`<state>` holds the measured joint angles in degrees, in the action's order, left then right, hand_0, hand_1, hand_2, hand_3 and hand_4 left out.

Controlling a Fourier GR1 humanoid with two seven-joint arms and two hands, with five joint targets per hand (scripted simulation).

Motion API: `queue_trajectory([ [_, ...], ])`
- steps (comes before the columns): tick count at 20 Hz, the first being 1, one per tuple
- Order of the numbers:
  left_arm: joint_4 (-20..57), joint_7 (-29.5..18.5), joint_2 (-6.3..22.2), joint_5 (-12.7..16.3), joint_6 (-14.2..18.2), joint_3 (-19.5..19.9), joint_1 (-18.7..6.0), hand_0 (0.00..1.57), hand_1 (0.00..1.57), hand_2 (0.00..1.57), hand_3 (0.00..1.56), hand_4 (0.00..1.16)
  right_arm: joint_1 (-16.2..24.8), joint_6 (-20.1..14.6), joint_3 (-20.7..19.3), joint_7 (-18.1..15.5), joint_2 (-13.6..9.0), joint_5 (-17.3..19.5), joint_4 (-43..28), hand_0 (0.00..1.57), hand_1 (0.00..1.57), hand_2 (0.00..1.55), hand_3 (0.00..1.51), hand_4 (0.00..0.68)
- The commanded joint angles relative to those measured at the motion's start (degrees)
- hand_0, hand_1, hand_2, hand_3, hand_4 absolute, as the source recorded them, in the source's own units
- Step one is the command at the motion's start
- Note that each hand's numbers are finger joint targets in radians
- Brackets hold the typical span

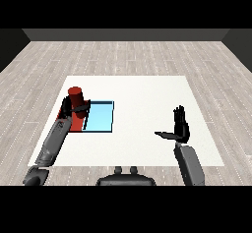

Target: Pick the red can and put it in the red box

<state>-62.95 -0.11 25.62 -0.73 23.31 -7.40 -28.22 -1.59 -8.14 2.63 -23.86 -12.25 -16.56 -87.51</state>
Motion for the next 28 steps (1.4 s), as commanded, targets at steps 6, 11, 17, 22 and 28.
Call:
queue_trajectory([
  [6,30.85,-10.67,0.47,0.05,-1.36,8.15,-4.26,1.57,1.57,1.57,1.49,1.07,-1.59,3.65,-3.29,-5.88,-0.93,-0.65,5.18,0.00,0.00,0.00,0.00,0.000],
  [11,45.17,-8.97,-0.18,-3.98,3.01,7.97,-9.72,1.41,1.41,1.41,1.38,1.00,-2.91,0.53,-1.25,-3.43,-0.32,2.19,1.22,0.00,0.00,0.00,0.00,0.000],
  [17,55.17,-4.66,-0.69,-5.79,2.79,7.90,-14.07,0.85,0.85,0.80,0.00,0.71,-0.72,1.64,-1.55,-5.65,-0.80,2.49,-0.97,0.00,0.00,0.00,0.00,0.000],
  [22,57.38,-9.33,1.41,-4.37,-4.32,9.67,-11.61,0.71,0.71,0.70,0.00,0.51,-0.57,2.25,-1.48,-5.21,-0.57,1.99,-2.29,0.00,0.00,0.00,0.00,0.000],
  [28,61.45,-0.70,2.72,-11.88,-6.98,2.83,-17.26,0.00,0.00,0.00,0.00,0.00,-0.64,5.40,-2.01,-8.97,-0.22,0.94,0.71,0.00,0.00,0.00,0.00,0.000],
])
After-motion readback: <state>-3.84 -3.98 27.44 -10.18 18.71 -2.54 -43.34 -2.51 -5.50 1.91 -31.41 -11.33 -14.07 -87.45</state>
